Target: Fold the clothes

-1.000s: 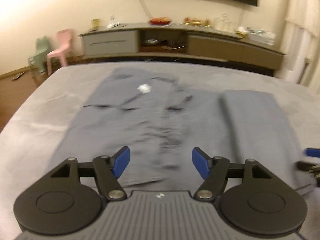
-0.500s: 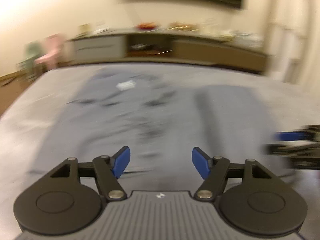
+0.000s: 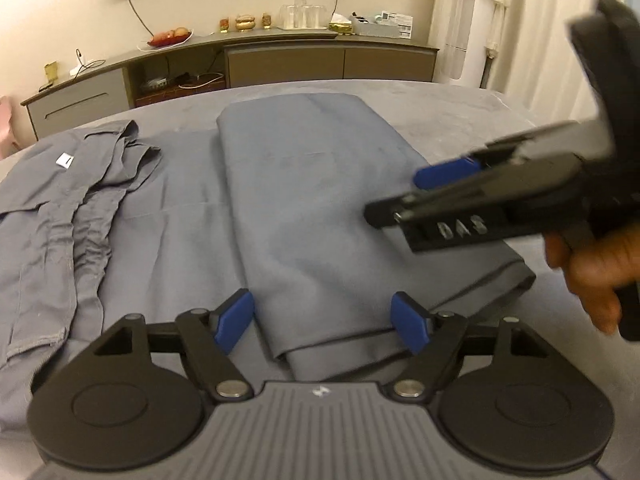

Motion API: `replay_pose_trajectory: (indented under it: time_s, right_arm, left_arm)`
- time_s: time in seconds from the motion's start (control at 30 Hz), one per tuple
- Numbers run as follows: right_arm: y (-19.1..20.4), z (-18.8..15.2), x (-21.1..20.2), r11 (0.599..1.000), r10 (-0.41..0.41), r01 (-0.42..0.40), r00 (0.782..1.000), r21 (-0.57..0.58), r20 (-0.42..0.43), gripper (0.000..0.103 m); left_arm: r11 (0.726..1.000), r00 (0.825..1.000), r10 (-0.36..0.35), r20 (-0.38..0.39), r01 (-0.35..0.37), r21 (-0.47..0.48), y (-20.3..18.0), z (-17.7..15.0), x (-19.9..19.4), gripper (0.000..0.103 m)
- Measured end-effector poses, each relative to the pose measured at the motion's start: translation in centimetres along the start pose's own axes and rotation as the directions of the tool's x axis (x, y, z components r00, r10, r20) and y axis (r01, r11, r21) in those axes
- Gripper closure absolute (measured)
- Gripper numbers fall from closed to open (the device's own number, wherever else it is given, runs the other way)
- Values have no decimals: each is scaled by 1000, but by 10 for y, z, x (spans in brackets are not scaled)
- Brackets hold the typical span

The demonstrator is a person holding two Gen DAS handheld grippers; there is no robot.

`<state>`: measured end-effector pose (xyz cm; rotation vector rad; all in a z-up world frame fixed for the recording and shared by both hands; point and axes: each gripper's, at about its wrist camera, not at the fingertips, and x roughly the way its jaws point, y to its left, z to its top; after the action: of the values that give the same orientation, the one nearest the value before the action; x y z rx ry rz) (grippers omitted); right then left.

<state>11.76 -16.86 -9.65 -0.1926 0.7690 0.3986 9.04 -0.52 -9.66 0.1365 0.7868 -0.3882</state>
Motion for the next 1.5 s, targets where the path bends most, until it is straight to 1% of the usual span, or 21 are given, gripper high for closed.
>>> replay_pose_trajectory:
  time_s: [0.1, 0.27, 0.33, 0.37, 0.47, 0.53, 0.57, 0.6, 0.63, 0.7, 0.77, 0.83, 0.87, 0.93, 1.0, 1.07, 1.17, 1.27, 1.37, 1.47, 1.5]
  right_arm:
    - [-8, 13, 13, 1000, -1, 1, 1000, -2, -12, 46]
    - [-29, 59, 46, 1000, -29, 29, 999, -6, -45, 43]
    - [-35, 75, 51, 1000, -28, 28, 999, 5, -46, 48]
    - [-34, 79, 51, 1000, -27, 27, 999, 4, -41, 50]
    - [-29, 65, 56, 1000, -29, 29, 998, 0, -62, 49]
    - [-26, 47, 53, 999, -33, 33, 999, 8, -37, 49]
    - [-26, 39, 48, 999, -31, 31, 999, 18, -34, 49]
    - [-26, 32, 42, 999, -25, 26, 999, 35, -35, 49]
    - [-25, 26, 36, 999, -20, 22, 999, 42, -39, 49]
    - [-24, 21, 29, 999, -17, 19, 998, 34, -52, 49]
    - [-25, 19, 24, 1000, -14, 16, 997, 25, -70, 50]
    - [-26, 23, 25, 1000, -15, 17, 996, 18, -88, 50]
    - [-26, 28, 27, 1000, -17, 19, 996, 20, -87, 52]
    - [-23, 44, 33, 999, -48, 49, 997, 5, -55, 54]
    - [-25, 63, 47, 998, -56, 57, 997, 3, -47, 54]
    - [-31, 86, 73, 998, -59, 60, 996, 13, -69, 54]
    - [-49, 118, 112, 995, -74, 81, 992, 66, -104, 52]
    - [-63, 137, 134, 990, -38, 54, 992, 131, -118, 52]
    - [-59, 128, 124, 990, -21, 37, 993, 133, -119, 52]
    - [-48, 84, 80, 997, -27, 33, 995, 66, -91, 52]
    - [-47, 64, 59, 997, -12, 18, 997, 79, -75, 52]
  left_arm:
    - [1000, 1000, 9, 9, -9, 12, -4, -2, 0, 25]
    - [999, 1000, 13, 15, -13, 52, -12, -6, 0, 23]
    - [999, 1000, 4, 8, -4, 47, -11, -4, -2, 35]
    - [1000, 999, -27, 21, 27, 15, -6, 0, -7, 45]
    - [989, 981, -105, 162, 120, -87, 12, 13, -29, 39]
    - [984, 969, -107, 223, 136, -114, 18, 24, -29, 36]
    - [980, 973, -112, 204, 142, -136, 21, 27, -21, 37]
    - [977, 976, -117, 185, 147, -157, 23, 30, -14, 43]
    - [973, 977, -124, 175, 154, -172, 23, 29, -12, 44]
    - [977, 980, -118, 162, 144, -159, 24, 27, -12, 44]
    - [987, 991, -85, 108, 98, -129, 20, 28, -1, 43]
    - [980, 990, -114, 83, 126, -151, 26, 18, 13, 41]
    - [978, 989, -129, 76, 139, -156, 30, 15, 20, 37]
    - [986, 990, -126, 61, 132, -104, 27, 16, 23, 36]
    - [993, 994, -97, 59, 101, -65, 21, 15, 25, 35]
    - [997, 995, -74, 63, 76, -31, 16, 12, 26, 34]
    - [997, 995, -72, 67, 74, -28, 14, 12, 29, 32]
    - [995, 993, -91, 69, 94, -40, 15, 12, 32, 27]
    - [992, 992, -110, 66, 114, -57, 13, 13, 32, 21]
    - [987, 990, -128, 63, 133, -89, 18, 14, 32, 21]
    - [985, 989, -135, 62, 141, -104, 20, 14, 31, 21]
